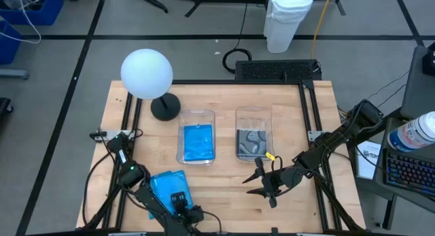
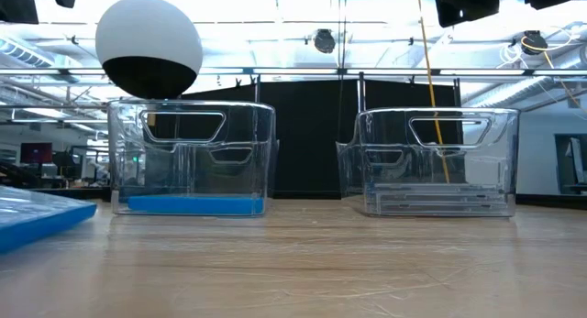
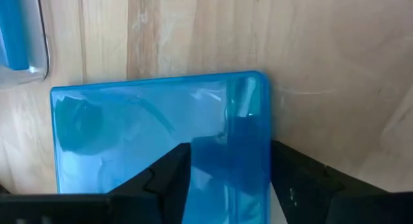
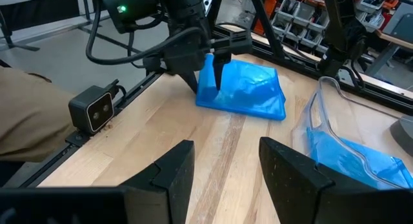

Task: Pick & place jewel cases by type
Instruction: Put the blue CD case into the left transparent bin

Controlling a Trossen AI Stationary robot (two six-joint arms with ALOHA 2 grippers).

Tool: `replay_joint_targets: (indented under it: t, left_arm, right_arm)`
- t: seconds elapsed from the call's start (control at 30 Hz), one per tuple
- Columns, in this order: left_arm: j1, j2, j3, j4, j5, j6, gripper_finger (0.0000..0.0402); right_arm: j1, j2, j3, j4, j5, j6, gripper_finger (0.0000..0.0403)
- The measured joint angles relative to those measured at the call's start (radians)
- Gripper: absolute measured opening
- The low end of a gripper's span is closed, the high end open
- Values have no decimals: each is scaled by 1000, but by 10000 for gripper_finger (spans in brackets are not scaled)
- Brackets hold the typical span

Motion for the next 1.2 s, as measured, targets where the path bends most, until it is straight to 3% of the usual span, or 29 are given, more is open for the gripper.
replay_joint_targets:
  t: [0.2, 0.53, 0.83, 1.2]
  left_arm:
    - [1, 1, 0, 0, 7, 8, 174]
    - [1, 0, 0, 5, 44, 4, 8]
    - [-7, 6, 14, 5, 117, 44, 4]
    - [-20, 6, 156, 7, 51, 92, 2]
  right_arm:
    - [0, 0, 0, 0, 0, 0, 164]
    - [0, 0, 0, 0, 0, 0, 164]
    - [0, 0, 1, 16, 0, -1, 164]
    - [0, 0, 1, 22, 0, -8, 164]
